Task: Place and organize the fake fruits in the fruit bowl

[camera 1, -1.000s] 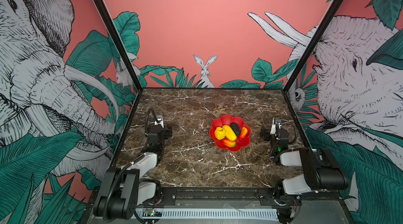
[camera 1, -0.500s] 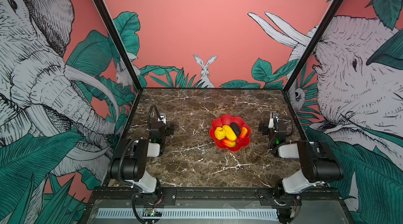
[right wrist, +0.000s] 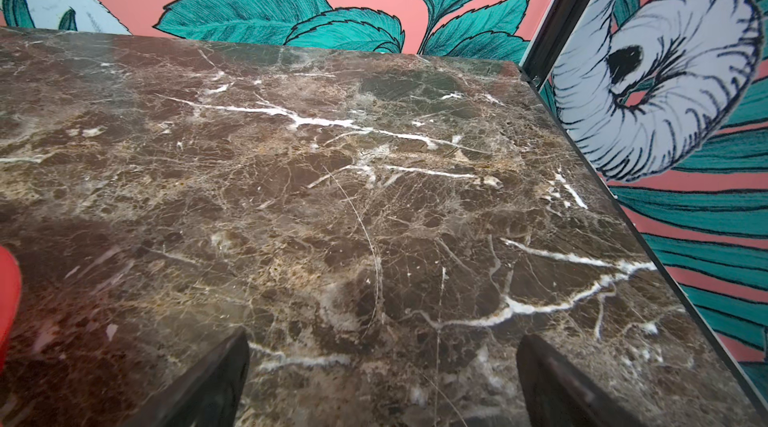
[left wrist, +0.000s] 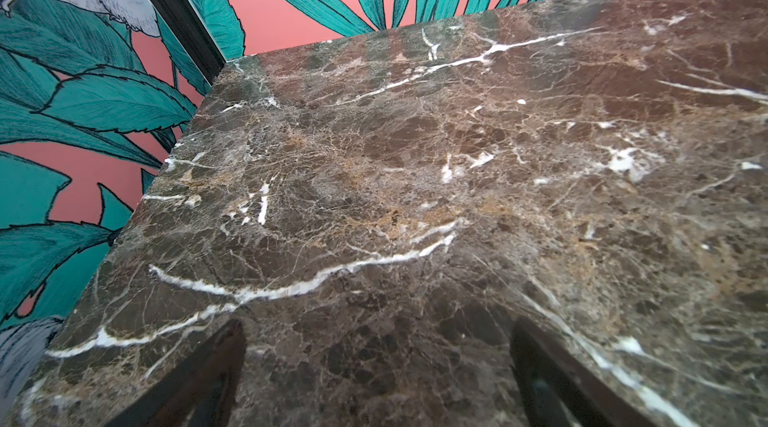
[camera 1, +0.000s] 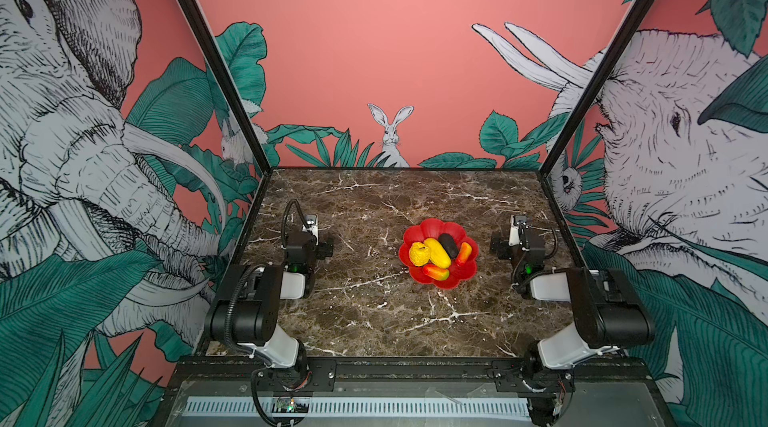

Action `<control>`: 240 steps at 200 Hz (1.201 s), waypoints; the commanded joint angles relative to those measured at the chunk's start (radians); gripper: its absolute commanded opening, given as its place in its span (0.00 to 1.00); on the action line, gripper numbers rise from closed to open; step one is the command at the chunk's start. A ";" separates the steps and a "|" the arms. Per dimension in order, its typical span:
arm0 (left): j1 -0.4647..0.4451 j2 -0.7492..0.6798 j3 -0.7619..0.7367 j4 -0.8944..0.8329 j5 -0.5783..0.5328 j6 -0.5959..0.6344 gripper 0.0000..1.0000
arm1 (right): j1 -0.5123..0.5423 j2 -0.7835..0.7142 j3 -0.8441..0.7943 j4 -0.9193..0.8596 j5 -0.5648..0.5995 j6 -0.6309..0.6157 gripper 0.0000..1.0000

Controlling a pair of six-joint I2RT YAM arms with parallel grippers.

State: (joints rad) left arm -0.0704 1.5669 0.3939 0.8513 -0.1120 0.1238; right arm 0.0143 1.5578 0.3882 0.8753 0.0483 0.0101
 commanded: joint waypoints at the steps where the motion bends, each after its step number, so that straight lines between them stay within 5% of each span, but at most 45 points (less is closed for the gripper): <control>1: 0.004 -0.017 0.016 0.020 0.008 -0.007 1.00 | 0.004 -0.007 0.008 0.025 -0.007 -0.010 0.99; 47: 0.004 -0.016 0.016 0.020 0.009 -0.007 1.00 | 0.004 -0.011 -0.009 0.061 -0.048 -0.025 1.00; 76: 0.004 -0.016 0.016 0.020 0.008 -0.006 1.00 | 0.004 0.022 -0.270 0.539 0.031 -0.002 0.99; 112: 0.004 -0.016 0.016 0.019 0.008 -0.007 1.00 | 0.004 0.035 -0.204 0.474 -0.048 -0.027 0.99; 147: 0.005 -0.016 0.016 0.020 0.008 -0.007 1.00 | 0.004 -0.009 0.016 0.003 -0.015 -0.012 0.99; 240: 0.005 -0.013 0.018 0.020 0.008 -0.007 1.00 | 0.004 -0.009 0.009 0.021 -0.018 -0.013 0.99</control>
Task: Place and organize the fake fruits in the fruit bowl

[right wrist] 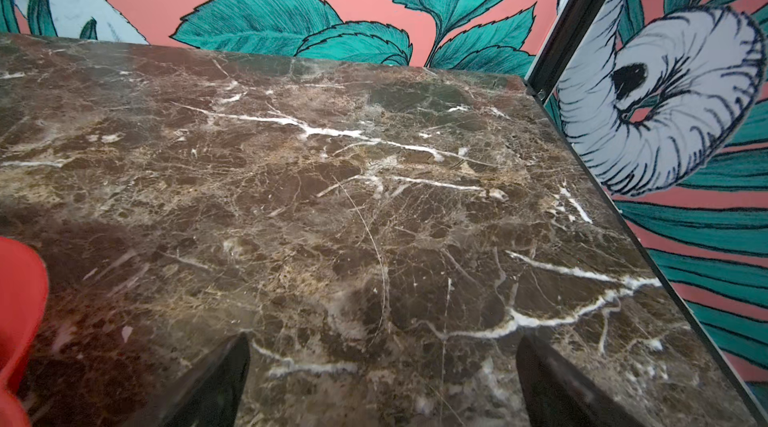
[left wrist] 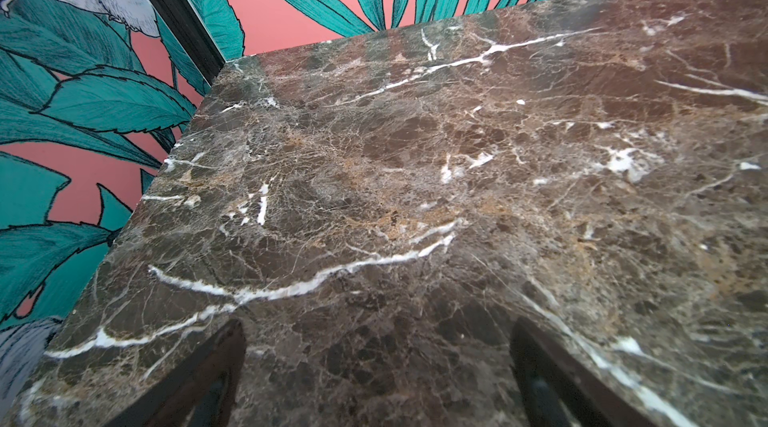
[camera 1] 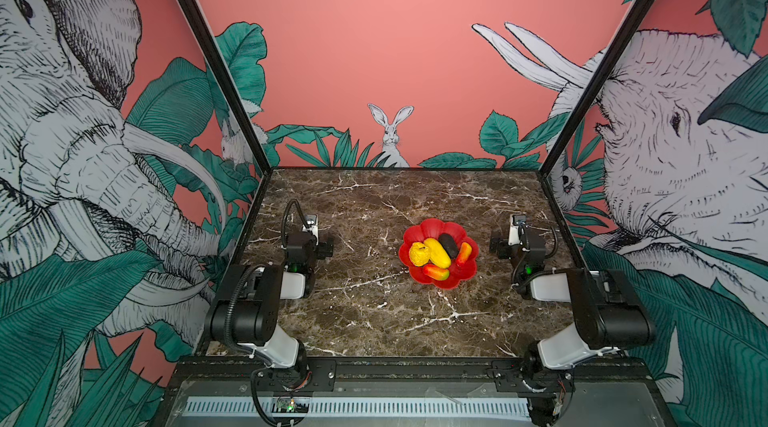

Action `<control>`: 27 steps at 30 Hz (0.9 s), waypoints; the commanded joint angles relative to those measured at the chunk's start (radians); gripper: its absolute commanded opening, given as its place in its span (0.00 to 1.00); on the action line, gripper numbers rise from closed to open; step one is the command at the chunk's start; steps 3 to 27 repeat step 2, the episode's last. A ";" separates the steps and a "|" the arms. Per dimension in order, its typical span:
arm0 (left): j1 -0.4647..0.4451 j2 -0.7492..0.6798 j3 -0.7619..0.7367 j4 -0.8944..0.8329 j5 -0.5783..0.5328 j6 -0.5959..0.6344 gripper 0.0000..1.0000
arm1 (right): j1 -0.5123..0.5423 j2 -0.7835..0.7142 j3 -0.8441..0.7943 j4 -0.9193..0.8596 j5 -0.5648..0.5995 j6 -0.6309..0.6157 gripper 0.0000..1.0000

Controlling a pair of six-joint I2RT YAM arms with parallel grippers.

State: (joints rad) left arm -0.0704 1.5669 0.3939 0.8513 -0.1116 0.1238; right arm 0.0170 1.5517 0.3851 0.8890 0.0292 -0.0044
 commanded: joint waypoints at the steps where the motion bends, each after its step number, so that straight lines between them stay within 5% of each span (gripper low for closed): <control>1: 0.004 -0.013 0.018 0.022 0.007 -0.007 1.00 | 0.001 -0.003 0.011 0.007 0.001 0.000 0.99; 27: 0.004 -0.018 0.013 0.023 0.008 -0.005 1.00 | 0.001 -0.005 0.006 0.018 0.001 -0.001 0.99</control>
